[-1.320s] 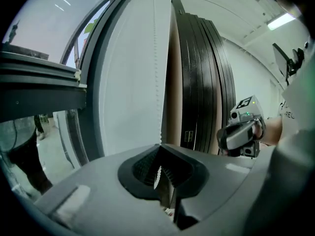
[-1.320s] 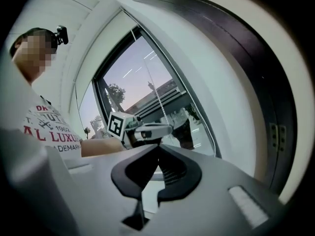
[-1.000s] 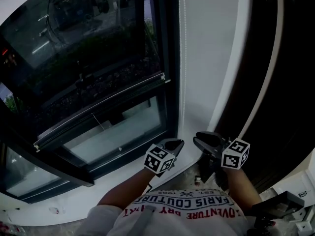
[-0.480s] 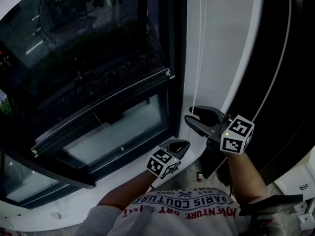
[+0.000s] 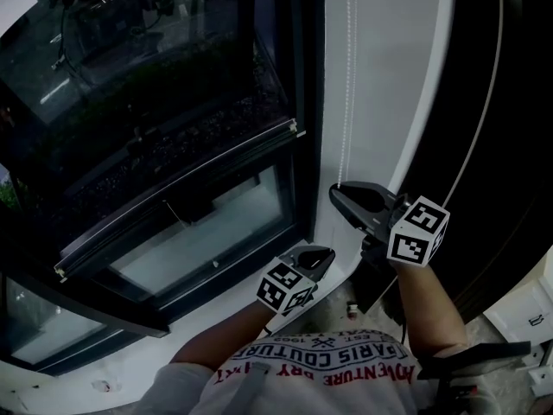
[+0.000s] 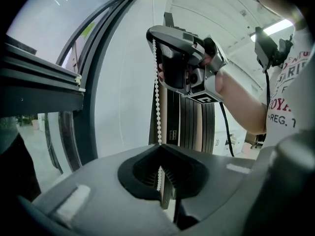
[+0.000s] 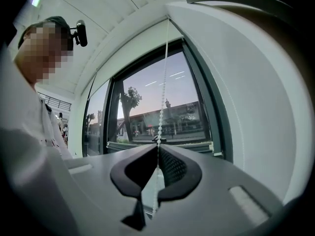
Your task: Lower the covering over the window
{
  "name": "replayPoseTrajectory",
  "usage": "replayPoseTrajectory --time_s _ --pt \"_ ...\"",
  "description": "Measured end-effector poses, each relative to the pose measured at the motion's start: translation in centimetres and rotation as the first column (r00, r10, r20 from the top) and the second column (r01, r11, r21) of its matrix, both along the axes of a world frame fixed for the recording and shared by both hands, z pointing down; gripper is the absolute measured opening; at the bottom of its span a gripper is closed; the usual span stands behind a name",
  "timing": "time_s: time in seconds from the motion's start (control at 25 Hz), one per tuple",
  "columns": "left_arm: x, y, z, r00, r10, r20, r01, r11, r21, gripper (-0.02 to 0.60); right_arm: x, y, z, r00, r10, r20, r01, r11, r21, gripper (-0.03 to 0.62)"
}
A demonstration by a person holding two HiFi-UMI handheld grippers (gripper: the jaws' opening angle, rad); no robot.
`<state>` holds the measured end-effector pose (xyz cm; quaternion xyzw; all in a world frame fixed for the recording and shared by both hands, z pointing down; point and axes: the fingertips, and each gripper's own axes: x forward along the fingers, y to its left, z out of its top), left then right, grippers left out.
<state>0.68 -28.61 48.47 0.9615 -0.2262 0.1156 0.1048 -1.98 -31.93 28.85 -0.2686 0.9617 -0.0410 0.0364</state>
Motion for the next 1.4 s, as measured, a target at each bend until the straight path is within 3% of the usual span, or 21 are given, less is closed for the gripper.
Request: replayPoseTrajectory --time_s 0.32,0.52,0.64,0.76,0.92,1.16,1.4 --pt "-0.8 -0.1 0.0 1.000 -0.005 -0.021 0.004 0.999 -0.040 0.006 -0.2 0.5 -0.1 0.999 0.010 0.036 -0.010 1.000 0.021 0.011" --pt "-1.3 0.2 3.9 0.998 -0.016 0.066 0.018 0.999 -0.036 0.006 -1.2 0.7 4.0 0.999 0.001 -0.043 -0.002 1.000 -0.024 0.011" --pt "-2.3 0.1 6.8 0.995 -0.042 0.092 0.049 0.996 -0.071 0.006 -1.4 0.6 7.1 0.998 -0.010 -0.060 0.006 0.997 -0.075 0.011" --pt "-3.3 0.3 10.2 0.985 -0.038 0.167 0.059 0.991 -0.119 0.006 -2.0 0.7 10.5 0.991 -0.018 -0.133 0.003 0.994 -0.110 0.011" --pt "-4.2 0.8 13.3 0.973 -0.073 0.219 0.106 0.984 -0.146 0.008 -2.4 1.4 14.3 0.991 -0.051 -0.123 0.027 0.980 -0.195 0.011" --pt "-5.2 -0.1 12.1 0.973 -0.146 0.181 0.165 0.982 -0.097 0.038 -2.5 1.2 15.6 0.990 -0.061 -0.125 0.033 0.975 -0.220 0.011" --pt "-4.8 -0.2 8.2 0.995 -0.064 0.078 0.071 0.993 -0.092 0.102 -2.4 0.8 15.7 0.991 -0.055 -0.121 0.027 0.975 -0.220 0.011"
